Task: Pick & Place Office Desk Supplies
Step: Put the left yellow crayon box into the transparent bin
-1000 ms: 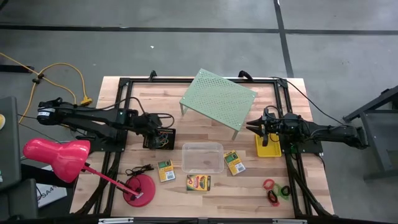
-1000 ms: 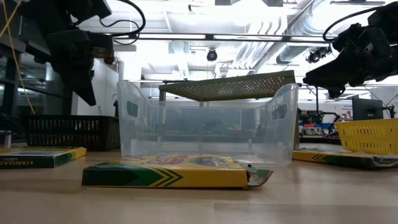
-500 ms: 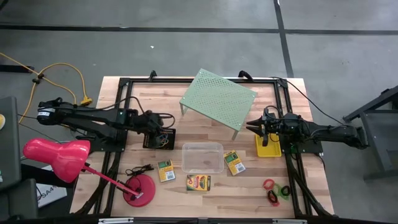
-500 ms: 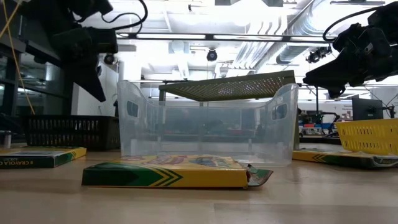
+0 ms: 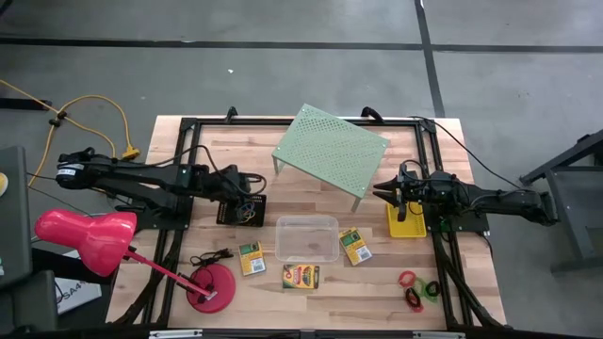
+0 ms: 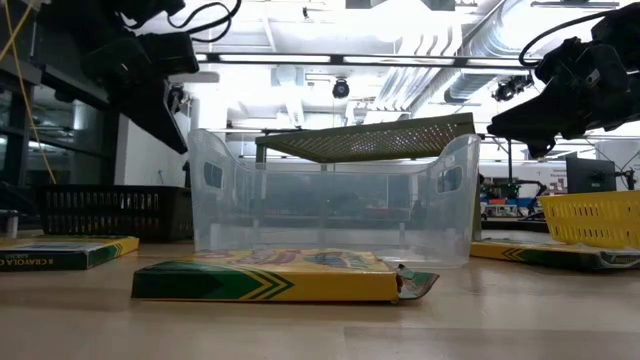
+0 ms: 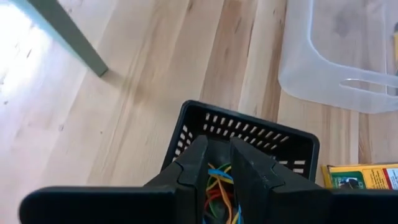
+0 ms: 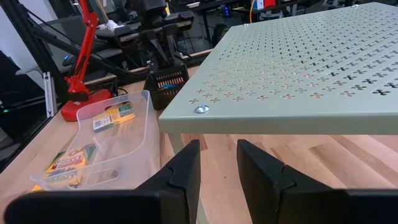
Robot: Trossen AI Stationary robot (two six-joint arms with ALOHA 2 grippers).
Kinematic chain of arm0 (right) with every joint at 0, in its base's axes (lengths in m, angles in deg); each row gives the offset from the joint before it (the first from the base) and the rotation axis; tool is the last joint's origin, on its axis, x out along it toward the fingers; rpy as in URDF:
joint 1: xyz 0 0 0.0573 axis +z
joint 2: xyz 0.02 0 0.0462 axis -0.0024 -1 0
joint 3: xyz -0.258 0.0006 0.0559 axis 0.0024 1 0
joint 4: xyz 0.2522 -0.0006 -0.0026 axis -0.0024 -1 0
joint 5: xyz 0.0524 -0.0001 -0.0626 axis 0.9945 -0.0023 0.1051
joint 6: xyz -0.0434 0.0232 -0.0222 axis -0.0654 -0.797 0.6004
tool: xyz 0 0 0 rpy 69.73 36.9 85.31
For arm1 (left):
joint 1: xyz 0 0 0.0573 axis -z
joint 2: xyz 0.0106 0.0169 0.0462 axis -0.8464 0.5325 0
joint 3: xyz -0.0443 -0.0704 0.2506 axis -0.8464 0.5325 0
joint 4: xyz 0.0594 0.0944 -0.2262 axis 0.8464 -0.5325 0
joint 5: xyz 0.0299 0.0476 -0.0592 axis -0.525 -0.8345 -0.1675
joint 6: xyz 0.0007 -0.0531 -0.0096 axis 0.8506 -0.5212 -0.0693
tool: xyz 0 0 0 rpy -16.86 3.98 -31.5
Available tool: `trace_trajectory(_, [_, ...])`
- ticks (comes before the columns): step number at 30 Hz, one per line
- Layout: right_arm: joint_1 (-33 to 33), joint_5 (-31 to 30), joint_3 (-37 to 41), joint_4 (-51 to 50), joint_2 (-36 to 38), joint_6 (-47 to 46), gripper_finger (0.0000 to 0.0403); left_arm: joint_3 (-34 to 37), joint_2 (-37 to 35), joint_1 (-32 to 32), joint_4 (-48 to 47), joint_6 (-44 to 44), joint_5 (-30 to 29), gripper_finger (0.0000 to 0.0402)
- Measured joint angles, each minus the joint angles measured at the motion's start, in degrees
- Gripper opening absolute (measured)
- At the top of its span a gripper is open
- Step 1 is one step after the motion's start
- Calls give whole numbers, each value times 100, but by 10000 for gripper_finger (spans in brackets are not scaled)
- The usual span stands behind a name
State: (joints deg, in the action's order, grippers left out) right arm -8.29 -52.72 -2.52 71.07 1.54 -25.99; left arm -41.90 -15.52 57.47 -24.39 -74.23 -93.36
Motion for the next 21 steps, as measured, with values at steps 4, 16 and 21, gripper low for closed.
trace_trajectory(4, [0, 0, 0, 1, 1, 1, 94, 0, 2, 19, 83, 93, 4, 63])
trace_trajectory(16, [0, 0, 0, 1, 0, 1, 94, 0, 4, 991, 446, -69, -258, 63])
trace_trajectory(21, [0, 0, 0, 0, 1, 0, 94, 0, 146, 1499, 537, 137, -491, 63])
